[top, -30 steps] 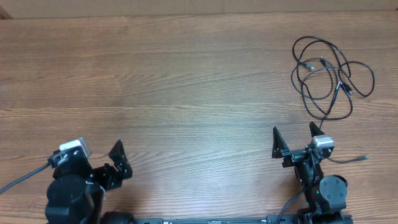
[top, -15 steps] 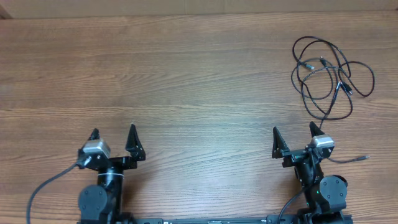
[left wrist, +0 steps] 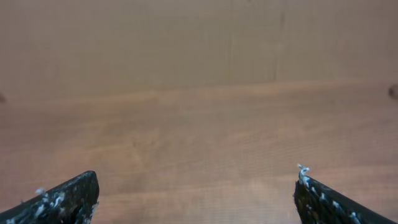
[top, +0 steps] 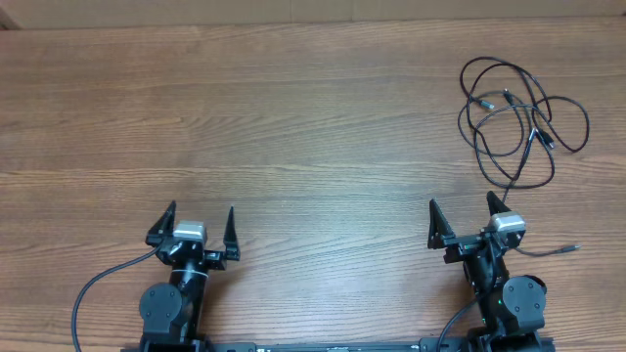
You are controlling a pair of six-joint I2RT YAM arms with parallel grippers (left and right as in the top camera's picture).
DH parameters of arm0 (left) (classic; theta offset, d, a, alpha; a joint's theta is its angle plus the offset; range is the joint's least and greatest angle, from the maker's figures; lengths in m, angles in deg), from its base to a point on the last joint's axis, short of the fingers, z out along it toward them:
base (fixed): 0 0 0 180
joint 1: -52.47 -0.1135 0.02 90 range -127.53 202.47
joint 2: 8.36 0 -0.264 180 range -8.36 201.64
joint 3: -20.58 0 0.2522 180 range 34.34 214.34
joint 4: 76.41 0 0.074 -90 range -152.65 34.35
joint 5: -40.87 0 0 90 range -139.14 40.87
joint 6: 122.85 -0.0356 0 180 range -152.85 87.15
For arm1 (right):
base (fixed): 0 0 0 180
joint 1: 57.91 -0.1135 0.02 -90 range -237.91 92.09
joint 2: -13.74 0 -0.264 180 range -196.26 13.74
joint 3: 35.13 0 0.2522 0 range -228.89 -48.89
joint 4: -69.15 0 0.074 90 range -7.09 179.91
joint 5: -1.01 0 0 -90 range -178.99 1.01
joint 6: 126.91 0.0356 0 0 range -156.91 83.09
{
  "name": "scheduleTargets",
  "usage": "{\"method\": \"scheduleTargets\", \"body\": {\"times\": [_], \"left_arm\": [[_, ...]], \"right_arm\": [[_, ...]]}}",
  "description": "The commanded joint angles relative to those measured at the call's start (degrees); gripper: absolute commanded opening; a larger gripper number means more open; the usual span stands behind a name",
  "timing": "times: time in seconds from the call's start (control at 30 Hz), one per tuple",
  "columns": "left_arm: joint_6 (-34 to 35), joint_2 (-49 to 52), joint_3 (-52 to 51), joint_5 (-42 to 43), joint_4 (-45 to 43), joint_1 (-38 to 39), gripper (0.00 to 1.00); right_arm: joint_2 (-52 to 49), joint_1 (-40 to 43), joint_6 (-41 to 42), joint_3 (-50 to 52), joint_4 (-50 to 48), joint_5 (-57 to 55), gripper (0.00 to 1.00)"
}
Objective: Untangle cables
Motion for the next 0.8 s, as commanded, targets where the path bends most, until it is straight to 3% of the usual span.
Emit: {"method": "scheduleTargets", "body": {"times": [0.0,0.77], "left_arm": [[-2.4,-0.6,-0.2,2.2,0.5,-0.3,1.00],[-2.4,-0.5,-0.2,2.0,0.4,-0.3,1.00]], "right_arm": [[0.5,0.4,0.0,0.6,-0.3,0.3,1.00],[0.5,0.4,0.0,0.6,-0.3,0.3,1.00]]}}
